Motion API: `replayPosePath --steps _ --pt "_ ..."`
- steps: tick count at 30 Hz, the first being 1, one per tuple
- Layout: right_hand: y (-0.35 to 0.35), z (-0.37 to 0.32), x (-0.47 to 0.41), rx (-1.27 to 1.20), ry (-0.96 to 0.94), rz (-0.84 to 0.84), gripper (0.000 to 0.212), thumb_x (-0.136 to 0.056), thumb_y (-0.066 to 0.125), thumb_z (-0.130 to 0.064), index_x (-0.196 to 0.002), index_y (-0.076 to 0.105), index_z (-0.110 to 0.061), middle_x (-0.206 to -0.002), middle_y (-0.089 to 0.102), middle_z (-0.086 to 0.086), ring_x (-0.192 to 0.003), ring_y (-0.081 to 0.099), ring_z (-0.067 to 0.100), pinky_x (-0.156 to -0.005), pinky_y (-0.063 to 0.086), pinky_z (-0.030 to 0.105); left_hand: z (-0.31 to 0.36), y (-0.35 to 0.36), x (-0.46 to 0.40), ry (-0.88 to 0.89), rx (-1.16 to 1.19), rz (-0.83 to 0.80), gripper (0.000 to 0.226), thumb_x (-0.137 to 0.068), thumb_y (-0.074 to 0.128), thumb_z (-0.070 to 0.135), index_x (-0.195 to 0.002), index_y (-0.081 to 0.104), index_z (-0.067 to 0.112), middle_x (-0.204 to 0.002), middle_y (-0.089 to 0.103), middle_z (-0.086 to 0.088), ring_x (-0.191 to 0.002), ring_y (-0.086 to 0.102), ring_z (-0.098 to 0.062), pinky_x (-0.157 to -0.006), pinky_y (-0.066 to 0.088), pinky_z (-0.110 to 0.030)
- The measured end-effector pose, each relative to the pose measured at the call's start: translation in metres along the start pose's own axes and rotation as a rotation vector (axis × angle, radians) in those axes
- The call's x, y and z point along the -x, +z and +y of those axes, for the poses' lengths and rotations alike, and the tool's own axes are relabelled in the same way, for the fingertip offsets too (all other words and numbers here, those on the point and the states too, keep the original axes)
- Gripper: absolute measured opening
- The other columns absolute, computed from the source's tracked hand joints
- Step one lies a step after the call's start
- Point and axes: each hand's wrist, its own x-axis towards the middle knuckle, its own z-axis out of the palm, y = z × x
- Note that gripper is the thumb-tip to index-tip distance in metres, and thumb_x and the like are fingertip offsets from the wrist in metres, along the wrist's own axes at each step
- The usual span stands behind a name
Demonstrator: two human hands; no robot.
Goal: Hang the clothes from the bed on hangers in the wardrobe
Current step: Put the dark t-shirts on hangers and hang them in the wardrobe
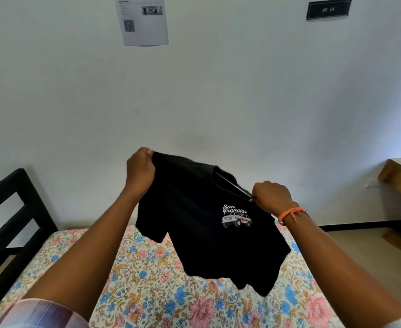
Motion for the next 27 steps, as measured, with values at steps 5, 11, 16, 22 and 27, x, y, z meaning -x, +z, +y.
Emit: replayPosePath --steps 5,11,16,22,27 --pt "-0.017 -0.009 0.013 0.006 -0.203 -0.083 0.023 -0.092 0.064 -0.041 -0.106 0.072 -0.025 -0.108 0.068 0.006 -0.097 0.065 0.030 -0.078 0.049 0.031 -0.027 0.008 -0.001 -0.072 -0.146 -0.120 0.035 -0.105 0.037 0.022 -0.086 0.059 0.002 -0.083 0.061 -0.008 -0.077 0.055 -0.024 -0.070 0.036 -0.030" --pt "-0.014 -0.050 0.031 0.109 -0.425 -0.119 0.024 -0.093 0.060 -0.032 -0.112 0.073 -0.028 -0.111 0.068 0.007 -0.099 0.065 0.033 -0.079 0.048 0.032 0.010 0.018 -0.017 0.021 -0.137 -0.238 0.035 -0.105 0.037 0.019 -0.077 0.053 0.006 -0.083 0.057 -0.008 -0.078 0.049 -0.022 -0.068 0.027 -0.029" --pt "-0.007 -0.043 0.023 -0.050 -0.163 0.042 0.022 -0.094 0.058 -0.033 -0.109 0.072 -0.025 -0.107 0.069 0.010 -0.096 0.065 0.034 -0.075 0.047 0.033 0.011 0.022 -0.015 0.100 -0.193 -0.468 0.033 -0.105 0.039 0.023 -0.093 0.064 0.005 -0.096 0.064 -0.010 -0.090 0.057 -0.026 -0.073 0.034 -0.030" --pt "-0.001 -0.026 0.014 -0.282 -0.138 -0.084 0.029 -0.090 0.067 -0.043 -0.087 0.076 -0.016 -0.089 0.073 0.005 -0.078 0.066 0.026 -0.059 0.042 0.029 -0.011 0.023 -0.005 -0.009 -0.308 -0.385 0.021 -0.101 0.046 0.033 -0.102 0.062 0.020 -0.112 0.062 -0.005 -0.110 0.056 -0.032 -0.090 0.041 -0.042" --pt "-0.015 -0.037 0.005 -0.392 -0.108 -0.174 0.019 -0.086 0.073 -0.036 -0.079 0.078 -0.020 -0.072 0.066 -0.005 -0.065 0.057 0.015 -0.059 0.039 0.027 0.012 0.038 0.036 0.191 -0.188 -0.317 0.035 -0.093 0.055 0.047 -0.116 0.058 0.021 -0.120 0.057 -0.002 -0.113 0.053 -0.024 -0.095 0.042 -0.044"
